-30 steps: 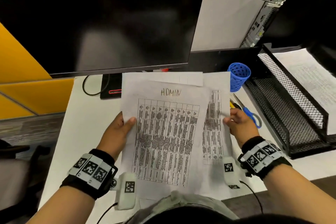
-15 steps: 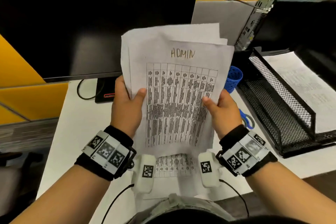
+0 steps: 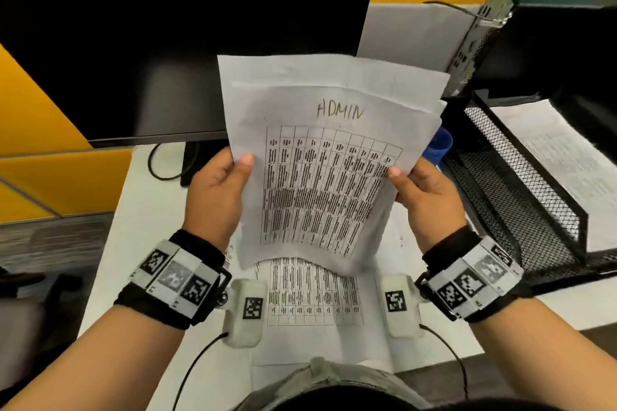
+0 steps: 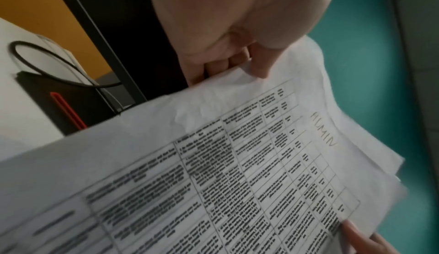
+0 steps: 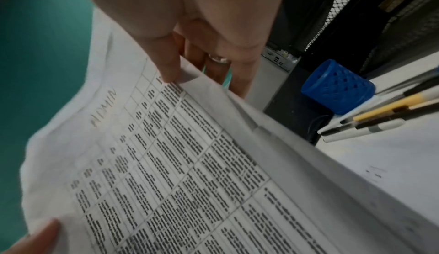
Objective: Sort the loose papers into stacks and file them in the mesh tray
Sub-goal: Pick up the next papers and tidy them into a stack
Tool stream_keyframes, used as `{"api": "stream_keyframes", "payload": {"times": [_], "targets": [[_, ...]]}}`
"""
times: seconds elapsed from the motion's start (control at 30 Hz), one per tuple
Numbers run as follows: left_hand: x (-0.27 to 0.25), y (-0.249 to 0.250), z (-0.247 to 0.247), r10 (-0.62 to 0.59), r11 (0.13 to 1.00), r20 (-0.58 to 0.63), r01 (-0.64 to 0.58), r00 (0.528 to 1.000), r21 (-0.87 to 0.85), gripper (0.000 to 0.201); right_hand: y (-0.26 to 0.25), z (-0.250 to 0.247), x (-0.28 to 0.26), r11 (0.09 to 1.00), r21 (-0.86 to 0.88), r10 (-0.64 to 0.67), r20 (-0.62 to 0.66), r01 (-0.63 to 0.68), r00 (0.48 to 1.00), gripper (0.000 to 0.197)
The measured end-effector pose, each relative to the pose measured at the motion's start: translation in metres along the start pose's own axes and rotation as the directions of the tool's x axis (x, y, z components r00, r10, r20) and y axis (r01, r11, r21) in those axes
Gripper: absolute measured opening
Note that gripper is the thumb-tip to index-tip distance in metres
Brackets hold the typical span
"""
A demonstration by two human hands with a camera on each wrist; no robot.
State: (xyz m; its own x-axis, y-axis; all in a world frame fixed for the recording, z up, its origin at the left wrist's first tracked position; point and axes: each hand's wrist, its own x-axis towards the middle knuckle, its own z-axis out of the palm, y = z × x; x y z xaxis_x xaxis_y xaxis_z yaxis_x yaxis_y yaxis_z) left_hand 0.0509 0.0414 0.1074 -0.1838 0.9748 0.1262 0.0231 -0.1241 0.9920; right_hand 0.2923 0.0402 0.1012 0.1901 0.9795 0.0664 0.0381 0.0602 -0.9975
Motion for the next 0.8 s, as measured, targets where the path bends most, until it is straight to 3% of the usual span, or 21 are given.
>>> {"api": "stream_keyframes", "payload": {"times": [0.17, 0.37, 0.47, 0.57, 0.8], "targets": [[0.007, 0.004, 0.003, -0.044, 0.999, 0.033, 0.043, 0.999, 0.023, 0.028, -0.010, 0.004, 0.007, 0.995, 0.077, 0.053, 0.039, -0.056, 0.998, 0.027], [-0.015, 0.008, 0.019, 0.153, 0.988, 0.005, -0.153, 0.988, 0.010, 0.030, -0.014, 0.012, -0.006, 0.990, 0.029, -0.140, 0.008, 0.140, 0.990, 0.031], [-0.025, -0.009, 0.025, 0.081, 0.995, 0.067, -0.085, 0.994, 0.050, 0.036, 0.005, 0.016, -0.014, 0.987, -0.114, -0.110, 0.053, 0.116, 0.992, 0.037], [-0.028, -0.023, 0.031, 0.011, 0.997, 0.068, -0.016, 0.998, 0.077, 0.039, 0.021, 0.021, -0.017, 0.980, -0.201, 0.013, 0.044, -0.004, 0.999, 0.043], [-0.031, -0.019, 0.037, 0.031, 0.998, -0.017, -0.030, 0.999, 0.054, 0.038, 0.017, 0.017, -0.016, 0.964, -0.266, 0.004, -0.020, -0.009, 1.000, 0.040]]}}
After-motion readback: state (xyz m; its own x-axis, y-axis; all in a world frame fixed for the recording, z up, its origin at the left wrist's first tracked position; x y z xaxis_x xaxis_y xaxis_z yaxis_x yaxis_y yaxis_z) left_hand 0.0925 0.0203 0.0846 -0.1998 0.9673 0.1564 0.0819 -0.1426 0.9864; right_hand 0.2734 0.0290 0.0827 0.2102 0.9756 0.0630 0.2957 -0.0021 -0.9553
